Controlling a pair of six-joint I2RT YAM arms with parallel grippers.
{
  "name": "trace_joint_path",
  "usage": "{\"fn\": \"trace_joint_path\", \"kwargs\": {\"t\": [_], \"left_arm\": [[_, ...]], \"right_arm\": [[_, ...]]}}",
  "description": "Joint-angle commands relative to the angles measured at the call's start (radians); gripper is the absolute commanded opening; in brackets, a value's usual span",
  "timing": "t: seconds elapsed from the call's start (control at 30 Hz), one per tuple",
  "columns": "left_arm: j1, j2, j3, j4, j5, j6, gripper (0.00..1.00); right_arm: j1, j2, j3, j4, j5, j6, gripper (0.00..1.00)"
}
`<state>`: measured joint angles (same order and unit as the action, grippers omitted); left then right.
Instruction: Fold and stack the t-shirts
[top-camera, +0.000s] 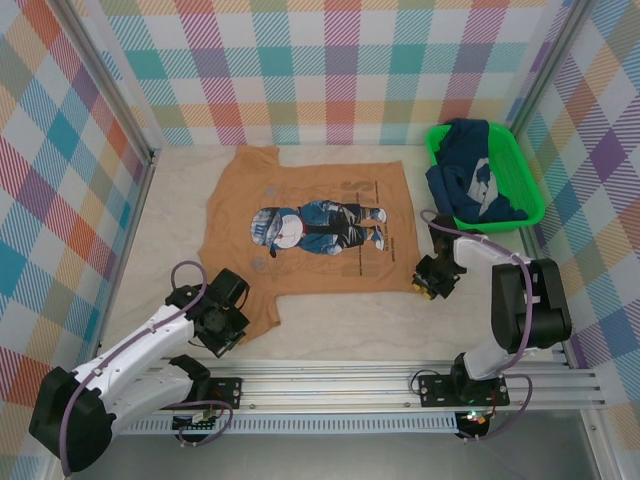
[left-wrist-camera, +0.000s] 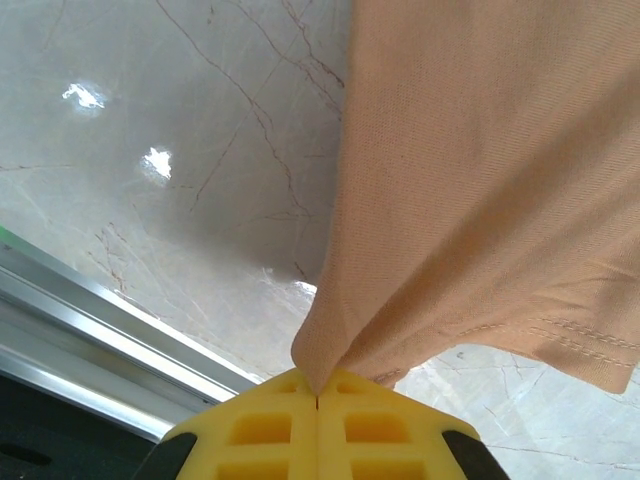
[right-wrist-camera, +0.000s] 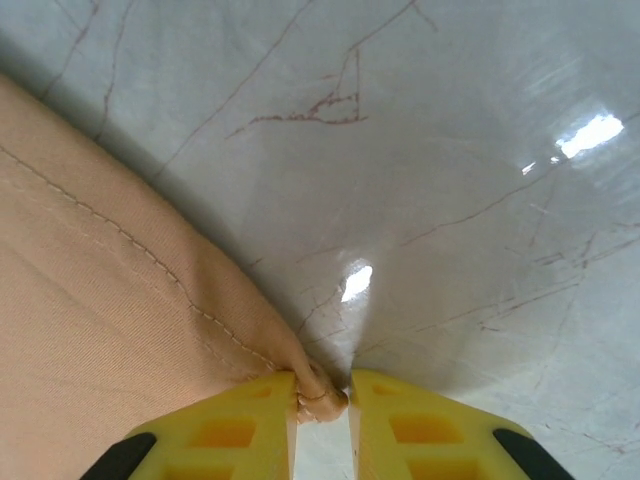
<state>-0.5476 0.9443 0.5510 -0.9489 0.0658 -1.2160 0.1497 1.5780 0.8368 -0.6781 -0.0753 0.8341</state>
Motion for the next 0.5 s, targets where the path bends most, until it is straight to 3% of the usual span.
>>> {"fn": "trace_joint_path", "kwargs": {"t": [0.0,0.17,0.33,0.47], "left_arm": [[-0.008,-0.001,0.038,-0.049,-0.023,-0.004,0.00],[-0.008,-0.032,0.087,-0.124,-0.063,0.011,0.00],[-0.008,-0.100,0.154,-0.245,-0.097,-0.006,0.00],[-0.008,-0.173,0.143,-0.320,-0.055,-0.043,0.00]], "right_arm": [[-0.007,0.032,-0.005,0.066,-0.016,0.028,0.16],[-0.005,0.005,0.021,0.074,-0.006,0.012,0.00],[-0.004,-0.098,0.029,-0.030,-0.001,-0.030,0.00],[0.005,-0.188,-0.011,-0.133,-0.012,-0.063,0.00]]}}
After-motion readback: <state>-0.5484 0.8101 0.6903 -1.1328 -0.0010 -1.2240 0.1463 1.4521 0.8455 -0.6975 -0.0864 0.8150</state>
